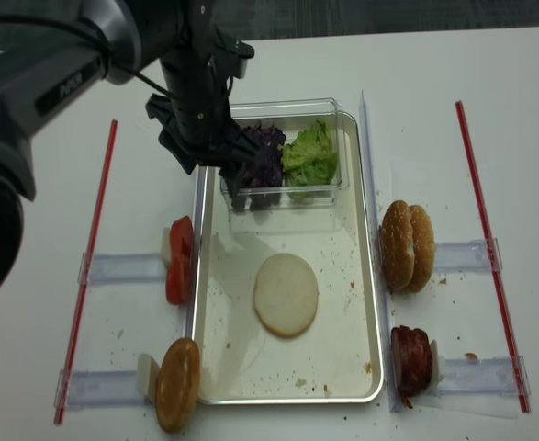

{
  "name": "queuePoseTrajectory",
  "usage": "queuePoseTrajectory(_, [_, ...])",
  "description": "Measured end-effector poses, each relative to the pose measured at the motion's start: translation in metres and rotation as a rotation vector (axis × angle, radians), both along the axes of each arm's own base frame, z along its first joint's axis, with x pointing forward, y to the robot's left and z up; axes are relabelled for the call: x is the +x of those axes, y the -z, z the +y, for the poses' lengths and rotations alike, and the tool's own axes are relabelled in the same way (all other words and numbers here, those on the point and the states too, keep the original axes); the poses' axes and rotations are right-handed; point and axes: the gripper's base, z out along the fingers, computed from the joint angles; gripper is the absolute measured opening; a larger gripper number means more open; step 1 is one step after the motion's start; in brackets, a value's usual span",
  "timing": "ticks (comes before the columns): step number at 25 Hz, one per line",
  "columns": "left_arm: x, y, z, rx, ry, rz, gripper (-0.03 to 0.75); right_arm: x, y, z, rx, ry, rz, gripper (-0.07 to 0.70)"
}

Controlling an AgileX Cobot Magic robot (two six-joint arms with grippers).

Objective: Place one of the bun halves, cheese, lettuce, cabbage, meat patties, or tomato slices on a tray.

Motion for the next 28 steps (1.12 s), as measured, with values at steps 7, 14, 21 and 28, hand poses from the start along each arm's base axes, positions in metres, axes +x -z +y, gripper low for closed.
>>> queuePoseTrajectory(7, [0.019,0.0,0.051,0.008,-0.126,-0.003,0.517,0.0,0.0,0.0,0.0,0.0,0.0,0.692])
queuePoseTrajectory(14, [0.029,0.0,0.088,0.011,-0.204,-0.004,0.517,0.0,0.0,0.0,0.0,0.0,0.0,0.692])
queuePoseTrajectory(21, [0.034,0.0,0.115,0.012,-0.258,-0.004,0.517,0.0,0.0,0.0,0.0,0.0,0.0,0.692])
queuePoseTrajectory(28, [0.036,-0.001,0.132,0.064,-0.268,-0.017,0.517,0.0,0.0,0.0,0.0,0.0,0.0,0.692])
